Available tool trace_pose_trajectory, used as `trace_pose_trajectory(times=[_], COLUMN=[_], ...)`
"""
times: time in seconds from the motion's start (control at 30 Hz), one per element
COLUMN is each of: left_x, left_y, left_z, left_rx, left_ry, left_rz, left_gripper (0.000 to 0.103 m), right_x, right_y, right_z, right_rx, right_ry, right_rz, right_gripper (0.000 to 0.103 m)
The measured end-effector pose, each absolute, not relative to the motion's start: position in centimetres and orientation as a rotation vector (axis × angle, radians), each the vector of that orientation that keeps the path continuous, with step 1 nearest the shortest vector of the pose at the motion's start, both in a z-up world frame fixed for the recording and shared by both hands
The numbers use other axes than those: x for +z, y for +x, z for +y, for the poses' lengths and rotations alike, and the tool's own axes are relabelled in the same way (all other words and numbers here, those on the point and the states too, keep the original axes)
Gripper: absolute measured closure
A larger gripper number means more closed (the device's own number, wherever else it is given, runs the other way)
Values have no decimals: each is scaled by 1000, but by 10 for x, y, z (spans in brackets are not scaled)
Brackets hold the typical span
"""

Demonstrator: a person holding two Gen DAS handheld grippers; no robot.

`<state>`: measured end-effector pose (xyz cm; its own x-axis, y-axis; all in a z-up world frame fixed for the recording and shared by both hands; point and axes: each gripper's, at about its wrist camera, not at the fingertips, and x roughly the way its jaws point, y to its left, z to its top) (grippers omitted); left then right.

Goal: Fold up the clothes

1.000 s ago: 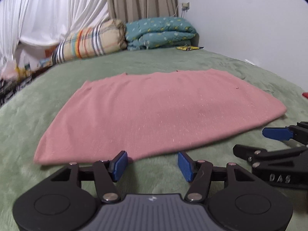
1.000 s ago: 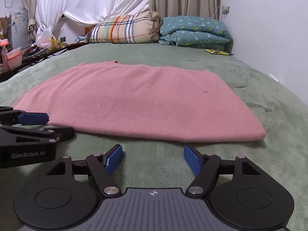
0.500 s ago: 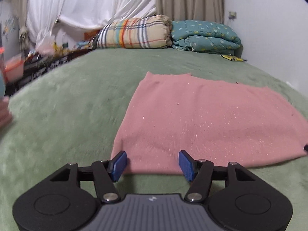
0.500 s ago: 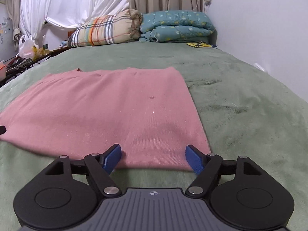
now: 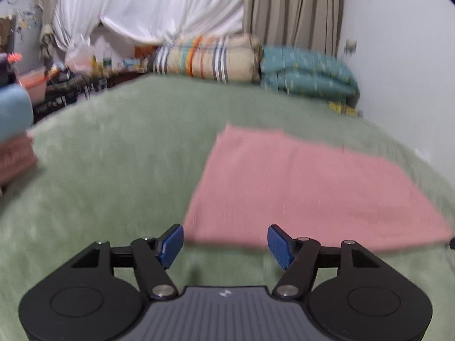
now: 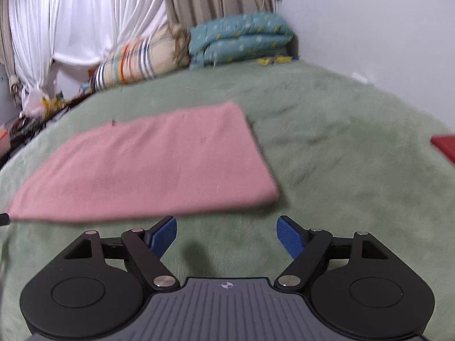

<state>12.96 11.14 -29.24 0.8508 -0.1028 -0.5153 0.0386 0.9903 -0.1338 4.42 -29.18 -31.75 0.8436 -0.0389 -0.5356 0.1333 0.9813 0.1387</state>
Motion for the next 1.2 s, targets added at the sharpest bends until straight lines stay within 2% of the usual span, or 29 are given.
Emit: trace_pose_trajectory(times=[0.13,0.23,0.3,0.47,0.5,0.53,0.6,0.9,1.2], left_x=[-263,-257,-262,-319,-329,-334,-342,-352,-339], left_y=[199,258,286,332,331,328,318,252,202], left_z=[83,50,32,3,8,18,39,83,105], left_rx=[-113,-147,-156,-139,-139,-128,-117,-113,-89], left_ry=[-89,-32,-4,125,131,109,56,-44,-70], left_rz=[493,505,543,732,745,741,730,709,724], left_gripper=[38,36,36,36,29,16,11,11,11], right_x=[-294,-280,-283,-323,-333,-342,-355,-358,-351], right_y=[91,166,202,269,275,271,261,201,130], right_z=[-293,-279,-270,-246,-243,-246,-256,-280,-292], right_rx=[-47,10,20,8,7,8,6,-4,-58], right_ry=[136,47,15,-20,-33,-44,-29,42,123], right_rz=[480,475,503,672,698,686,667,639,644], right_gripper=[26,25,25,25,24,21,17,15,15])
